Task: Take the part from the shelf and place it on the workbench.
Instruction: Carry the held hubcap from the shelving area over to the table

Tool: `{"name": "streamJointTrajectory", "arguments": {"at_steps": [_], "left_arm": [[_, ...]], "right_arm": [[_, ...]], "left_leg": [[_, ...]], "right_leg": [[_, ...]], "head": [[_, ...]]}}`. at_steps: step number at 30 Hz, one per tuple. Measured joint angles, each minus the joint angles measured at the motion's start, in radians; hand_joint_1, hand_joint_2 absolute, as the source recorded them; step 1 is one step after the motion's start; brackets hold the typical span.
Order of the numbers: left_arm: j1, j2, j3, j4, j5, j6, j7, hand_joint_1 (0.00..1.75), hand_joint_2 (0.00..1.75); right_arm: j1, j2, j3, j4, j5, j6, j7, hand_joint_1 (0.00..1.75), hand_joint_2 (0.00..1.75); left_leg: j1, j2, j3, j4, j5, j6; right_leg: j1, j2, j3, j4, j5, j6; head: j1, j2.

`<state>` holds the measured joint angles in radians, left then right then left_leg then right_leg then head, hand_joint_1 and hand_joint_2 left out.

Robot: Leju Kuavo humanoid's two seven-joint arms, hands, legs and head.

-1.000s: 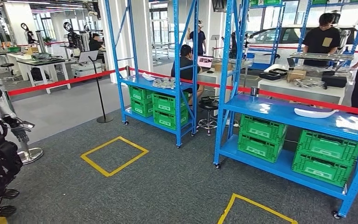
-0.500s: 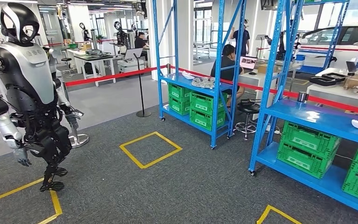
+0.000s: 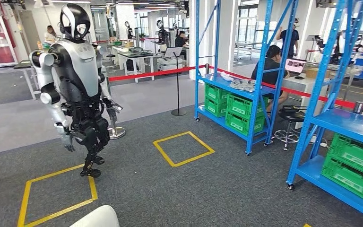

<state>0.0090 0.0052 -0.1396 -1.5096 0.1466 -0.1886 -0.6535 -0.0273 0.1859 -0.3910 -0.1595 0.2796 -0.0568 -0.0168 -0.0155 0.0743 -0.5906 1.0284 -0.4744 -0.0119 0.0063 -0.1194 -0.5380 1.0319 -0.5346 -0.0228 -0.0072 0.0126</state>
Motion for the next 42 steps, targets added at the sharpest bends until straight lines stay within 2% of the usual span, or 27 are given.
{"name": "streamJointTrajectory", "arguments": {"at_steps": [1, 3, 5, 7, 8, 9, 10, 12, 14, 16, 17, 18, 20, 21, 23, 24, 25, 27, 29, 30, 32, 34, 36, 38, 39, 40, 42], "left_arm": [[0.005, 0.001, 0.013, -0.016, -0.003, 0.002, 0.001, 1.75, 1.75], [0.015, 0.001, 0.028, -0.04, -0.011, 0.007, 0.0, 1.75, 1.75], [0.022, -0.001, 0.038, -0.064, -0.022, 0.012, -0.008, 1.75, 1.75], [0.036, -0.004, 0.048, -0.092, -0.029, 0.01, -0.016, 1.75, 1.75], [0.044, -0.005, 0.051, -0.105, -0.031, 0.008, -0.018, 1.75, 1.75], [0.052, -0.005, 0.054, -0.116, -0.034, 0.004, -0.02, 1.75, 1.75], [0.058, -0.005, 0.055, -0.125, -0.035, 0.001, -0.02, 1.75, 1.75], [0.062, -0.005, 0.056, -0.136, -0.037, -0.002, -0.021, 1.75, 1.75], [0.064, -0.005, 0.056, -0.141, -0.037, -0.004, -0.022, 1.75, 1.75], [0.07, -0.005, 0.058, -0.144, -0.037, -0.005, -0.023, 1.75, 1.75], [0.074, -0.004, 0.06, -0.146, -0.037, -0.006, -0.023, 1.75, 1.75], [0.077, -0.004, 0.063, -0.148, -0.037, -0.007, -0.023, 1.75, 1.75], [0.078, -0.004, 0.069, -0.152, -0.037, -0.008, -0.023, 1.75, 1.75], [0.078, -0.004, 0.072, -0.153, -0.037, -0.009, -0.022, 1.75, 1.75], [0.081, -0.004, 0.075, -0.154, -0.037, -0.009, -0.022, 1.75, 1.75], [0.083, -0.004, 0.076, -0.154, -0.037, -0.009, -0.021, 1.75, 1.75], [0.084, -0.004, 0.077, -0.154, -0.037, -0.009, -0.021, 1.75, 1.75], [0.084, -0.004, 0.08, -0.155, -0.037, -0.009, -0.021, 1.75, 1.75], [0.085, -0.006, 0.082, -0.157, -0.038, -0.009, -0.021, 1.75, 1.75], [0.086, -0.007, 0.083, -0.158, -0.041, -0.008, -0.021, 1.75, 1.75], [0.091, -0.007, 0.09, -0.163, -0.056, 0.004, -0.022, 1.75, 1.75], [0.094, -0.008, 0.1, -0.174, -0.079, 0.027, -0.025, 1.75, 1.75], [0.094, -0.006, 0.116, -0.19, -0.106, 0.056, -0.027, 1.75, 1.75], [0.096, 0.0, 0.142, -0.213, -0.127, 0.083, -0.025, 1.75, 1.75], [0.096, 0.006, 0.161, -0.227, -0.124, 0.091, -0.019, 1.75, 1.75], [0.096, 0.014, 0.182, -0.242, -0.112, 0.093, -0.013, 1.75, 1.75], [0.096, 0.033, 0.231, -0.273, -0.076, 0.088, -0.001, 1.75, 1.75]], "right_arm": [[-0.001, 0.0, 0.0, 0.0, 0.0, 0.0, 0.001, 0.0, 0.0], [-0.002, 0.001, 0.0, 0.0, 0.001, 0.001, -0.001, 0.0, 0.0], [-0.002, 0.001, 0.0, 0.0, 0.001, 0.005, -0.005, 0.0, 0.0], [0.0, 0.001, 0.0, 0.0, 0.002, 0.006, -0.008, 0.0, 0.0], [0.0, 0.001, 0.0, 0.0, 0.003, 0.007, -0.009, 0.0, 0.0], [0.001, 0.001, 0.0, 0.0, 0.004, 0.007, -0.012, 0.0, 0.0], [0.0, 0.001, 0.0, 0.0, 0.004, 0.007, -0.014, 0.0, 0.0], [-0.001, 0.0, 0.0, 0.0, 0.004, 0.008, -0.021, 0.0, 0.0], [-0.002, -0.001, 0.0, 0.0, 0.004, 0.009, -0.023, 0.0, 0.0], [-0.003, -0.001, 0.0, 0.0, 0.004, 0.009, -0.023, 0.0, 0.0], [-0.004, -0.001, 0.0, 0.0, 0.004, 0.01, -0.023, 0.0, 0.0], [-0.004, 0.0, 0.0, 0.0, 0.004, 0.009, -0.023, 0.0, 0.0], [-0.002, 0.0, 0.0, 0.0, 0.004, 0.009, -0.02, 0.0, 0.0], [0.0, 0.0, 0.0, 0.0, 0.004, 0.008, -0.018, 0.0, 0.0], [0.003, 0.0, 0.0, 0.0, 0.004, 0.008, -0.016, 0.0, 0.0], [0.004, 0.0, 0.0, 0.0, 0.004, 0.008, -0.016, 0.0, 0.0], [0.004, 0.0, 0.0, 0.0, 0.004, 0.009, -0.016, 0.0, 0.0], [0.004, -0.001, 0.0, 0.0, 0.004, 0.009, -0.016, 0.0, 0.0], [0.003, -0.002, 0.0, 0.0, 0.004, 0.009, -0.016, 0.0, 0.0], [0.003, -0.003, 0.0, 0.0, 0.003, 0.009, -0.017, 0.0, 0.0], [0.0, -0.002, 0.0, 0.0, 0.001, 0.008, -0.019, 0.0, 0.0], [-0.003, -0.002, -0.001, 0.0, 0.0, 0.008, -0.02, 0.0, 0.0], [-0.001, -0.002, -0.001, 0.0, 0.0, 0.009, -0.019, 0.0, 0.0], [0.003, -0.002, -0.001, 0.0, 0.0, 0.009, -0.018, 0.0, 0.0], [0.005, -0.002, -0.002, 0.0, 0.0, 0.009, -0.017, 0.0, 0.0], [0.006, -0.002, -0.003, 0.0, 0.0, 0.009, -0.015, 0.0, 0.0], [0.006, -0.002, -0.005, 0.0, -0.004, 0.009, -0.014, 0.0, 0.0]], "left_leg": [[0.002, -0.015, -0.001, -0.003, 0.003, 0.006], [0.007, -0.041, 0.001, -0.011, 0.01, 0.018], [0.012, -0.065, 0.001, -0.014, 0.014, 0.026], [0.013, -0.093, -0.002, -0.013, 0.015, 0.029], [0.013, -0.108, -0.002, -0.012, 0.016, 0.029], [0.013, -0.123, -0.003, -0.01, 0.016, 0.029], [0.013, -0.137, -0.003, -0.008, 0.016, 0.028], [0.013, -0.164, -0.005, -0.004, 0.017, 0.024], [0.014, -0.187, -0.011, -0.003, 0.02, 0.013], [0.017, -0.208, -0.019, -0.008, 0.027, -0.001], [0.017, -0.201, -0.022, -0.007, 0.027, -0.006], [0.015, -0.179, -0.029, 0.005, 0.019, -0.01], [0.015, -0.117, -0.067, 0.088, -0.031, -0.016], [0.017, -0.098, -0.096, 0.153, -0.064, -0.02], [0.024, -0.087, -0.14, 0.251, -0.1, -0.03], [0.028, -0.083, -0.139, 0.252, -0.091, -0.034], [0.031, -0.076, -0.117, 0.214, -0.065, -0.038], [0.034, -0.035, -0.043, 0.083, -0.011, -0.044], [0.031, -0.006, -0.003, 0.008, 0.006, -0.034], [0.028, -0.008, -0.002, 0.004, 0.002, -0.025], [0.028, -0.032, -0.006, 0.004, 0.003, -0.009], [0.03, -0.054, -0.006, 0.003, 0.006, 0.003], [0.03, -0.077, -0.007, 0.002, 0.007, 0.012], [0.027, -0.104, -0.008, 0.003, 0.008, 0.016], [0.025, -0.119, -0.008, 0.003, 0.008, 0.017], [0.024, -0.133, -0.007, 0.003, 0.008, 0.017], [0.024, -0.16, -0.006, 0.003, 0.009, 0.016]], "right_leg": [[0.0, -0.008, 0.002, -0.001, -0.002, 0.005], [-0.004, 0.023, -0.004, 0.022, -0.021, 0.016], [-0.008, 0.086, -0.048, 0.12, -0.075, 0.025], [-0.009, 0.11, -0.113, 0.247, -0.123, 0.028], [-0.009, 0.112, -0.13, 0.276, -0.123, 0.027], [-0.009, 0.114, -0.129, 0.266, -0.103, 0.025], [-0.009, 0.12, -0.109, 0.217, -0.067, 0.022], [-0.01, 0.158, -0.049, 0.081, -0.002, 0.013], [-0.008, 0.186, -0.018, 0.007, 0.016, 0.007], [-0.007, 0.174, -0.013, -0.003, 0.017, 0.002], [-0.009, 0.163, -0.009, -0.01, 0.021, -0.003], [-0.011, 0.151, -0.006, -0.017, 0.026, -0.009], [-0.013, 0.125, -0.001, -0.027, 0.031, -0.018], [-0.012, 0.112, -0.001, -0.028, 0.031, -0.02], [-0.012, 0.084, -0.001, -0.027, 0.029, -0.02], [-0.013, 0.07, 0.0, -0.027, 0.027, -0.018], [-0.015, 0.058, 0.002, -0.026, 0.024, -0.015], [-0.015, 0.035, 0.006, -0.02, 0.016, -0.002], [-0.01, 0.018, 0.009, -0.013, 0.006, 0.011], [-0.008, 0.01, 0.011, -0.012, 0.004, 0.016], [-0.011, -0.002, 0.016, -0.011, -0.001, 0.026], [-0.017, 0.033, 0.002, 0.029, -0.031, 0.036], [-0.019, 0.09, -0.055, 0.15, -0.091, 0.038], [-0.016, 0.11, -0.122, 0.272, -0.127, 0.033], [-0.013, 0.114, -0.135, 0.285, -0.116, 0.028], [-0.01, 0.118, -0.13, 0.258, -0.086, 0.021], [-0.005, 0.155, -0.08, 0.125, -0.006, 0.005]], "head": [[0.001, 0.0], [0.002, 0.0], [0.006, 0.0], [0.011, 0.0], [0.011, 0.0], [0.012, 0.0], [0.012, 0.0], [0.012, 0.0], [0.012, 0.0], [0.013, 0.0], [0.013, 0.0], [0.012, 0.0], [0.01, 0.0], [0.009, 0.0], [0.009, 0.0], [0.009, 0.0], [0.008, 0.0], [0.007, 0.0], [0.008, 0.0], [0.009, 0.0], [0.011, 0.0], [0.012, 0.0], [0.015, 0.0], [0.016, 0.0], [0.016, 0.0], [0.016, 0.0], [0.016, 0.0]]}}
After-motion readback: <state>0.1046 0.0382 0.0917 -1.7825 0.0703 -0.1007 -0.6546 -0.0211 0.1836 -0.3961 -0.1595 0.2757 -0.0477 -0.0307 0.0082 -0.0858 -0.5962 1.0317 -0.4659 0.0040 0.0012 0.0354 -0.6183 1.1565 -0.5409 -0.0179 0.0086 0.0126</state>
